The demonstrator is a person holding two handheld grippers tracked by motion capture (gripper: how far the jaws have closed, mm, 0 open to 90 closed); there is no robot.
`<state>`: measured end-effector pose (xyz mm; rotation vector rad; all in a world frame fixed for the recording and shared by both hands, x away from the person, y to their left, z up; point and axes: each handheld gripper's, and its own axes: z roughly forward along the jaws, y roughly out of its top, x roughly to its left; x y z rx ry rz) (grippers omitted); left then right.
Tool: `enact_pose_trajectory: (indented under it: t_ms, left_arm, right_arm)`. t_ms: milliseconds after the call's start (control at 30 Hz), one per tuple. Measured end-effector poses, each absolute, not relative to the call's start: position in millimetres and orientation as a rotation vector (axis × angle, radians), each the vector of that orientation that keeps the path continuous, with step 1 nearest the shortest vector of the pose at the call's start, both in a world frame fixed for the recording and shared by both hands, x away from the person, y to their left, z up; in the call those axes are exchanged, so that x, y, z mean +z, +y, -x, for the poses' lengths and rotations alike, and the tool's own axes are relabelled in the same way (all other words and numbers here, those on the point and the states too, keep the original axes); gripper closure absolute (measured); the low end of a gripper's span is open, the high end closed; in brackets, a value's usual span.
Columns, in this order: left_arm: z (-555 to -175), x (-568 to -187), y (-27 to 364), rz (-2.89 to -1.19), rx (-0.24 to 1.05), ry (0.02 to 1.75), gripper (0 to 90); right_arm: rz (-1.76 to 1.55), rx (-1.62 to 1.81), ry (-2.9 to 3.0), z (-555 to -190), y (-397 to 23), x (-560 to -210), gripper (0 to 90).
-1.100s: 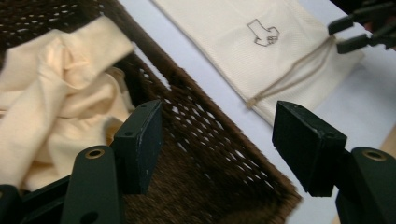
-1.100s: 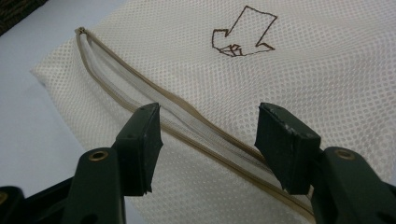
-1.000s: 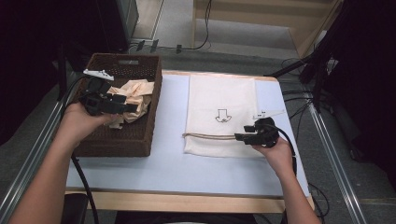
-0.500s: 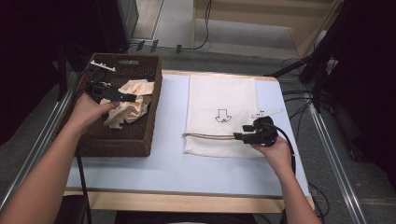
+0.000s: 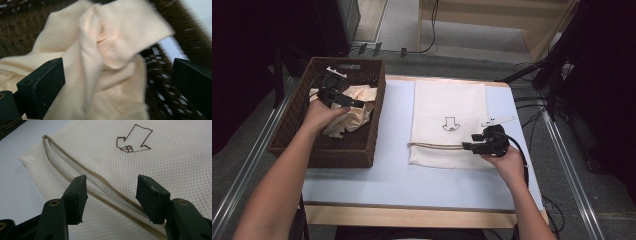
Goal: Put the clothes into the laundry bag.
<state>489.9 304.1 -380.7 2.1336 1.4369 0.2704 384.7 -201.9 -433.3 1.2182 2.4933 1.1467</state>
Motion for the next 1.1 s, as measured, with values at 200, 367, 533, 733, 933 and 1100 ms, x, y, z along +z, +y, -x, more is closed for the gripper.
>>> enact_pose_trajectory:
  t_ms: [200, 367, 533, 733, 933, 1100]
  left_arm:
    - [-499.9, -401.2, 308.3, -2.053, 0.175, 1.498, 0.0]
    - [-502.8, -416.9, 302.5, -2.127, 0.187, 1.512, 0.0]
    - [-503.8, -422.4, 300.0, -2.153, 0.236, 1.517, 0.0]
    - [-496.6, -435.0, 284.4, -2.366, 0.506, 1.401, 0.0]
    - [-499.3, -440.8, 306.7, -2.270, 0.524, 1.577, 0.0]
    - [-499.8, -441.0, 305.2, -2.269, 0.529, 1.592, 0.0]
  right_arm:
    - [-1.229, 1.152, 2.480, -384.4, -202.7, -432.6, 42.7]
    - [-1.232, 1.150, 2.474, -384.5, -203.1, -433.0, 42.2]
    - [-1.222, 1.152, 2.476, -383.3, -202.8, -433.1, 41.7]
    - [-1.230, 1.150, 2.470, -381.4, -204.0, -433.4, 41.1]
    - [-1.235, 1.157, 2.459, -379.9, -207.3, -433.5, 41.1]
    - [-1.245, 1.159, 2.446, -378.3, -209.5, -433.2, 41.3]
